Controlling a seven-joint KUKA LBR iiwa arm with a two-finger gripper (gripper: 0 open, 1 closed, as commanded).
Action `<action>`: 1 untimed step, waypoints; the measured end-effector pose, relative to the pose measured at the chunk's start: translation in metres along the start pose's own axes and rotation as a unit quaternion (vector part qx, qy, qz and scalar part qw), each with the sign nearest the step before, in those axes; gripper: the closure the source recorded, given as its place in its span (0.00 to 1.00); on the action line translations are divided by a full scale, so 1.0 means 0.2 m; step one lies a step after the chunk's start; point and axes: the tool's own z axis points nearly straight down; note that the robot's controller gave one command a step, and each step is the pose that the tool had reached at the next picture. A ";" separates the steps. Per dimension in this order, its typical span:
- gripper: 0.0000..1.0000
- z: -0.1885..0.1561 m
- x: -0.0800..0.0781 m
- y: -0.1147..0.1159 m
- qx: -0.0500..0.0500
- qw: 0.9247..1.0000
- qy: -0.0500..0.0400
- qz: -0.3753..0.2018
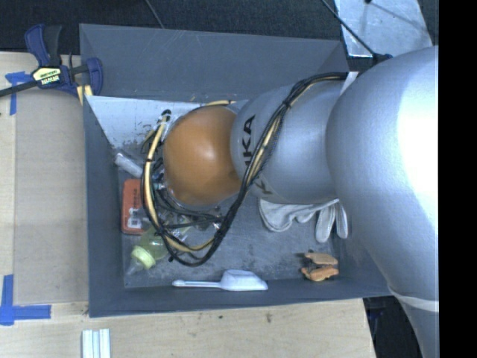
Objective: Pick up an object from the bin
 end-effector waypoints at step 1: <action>1.00 0.00 0.00 0.00 0.000 1.000 0.000 0.000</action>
Offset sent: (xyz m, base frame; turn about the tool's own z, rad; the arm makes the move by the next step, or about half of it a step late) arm -0.0001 0.0000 0.0596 0.0001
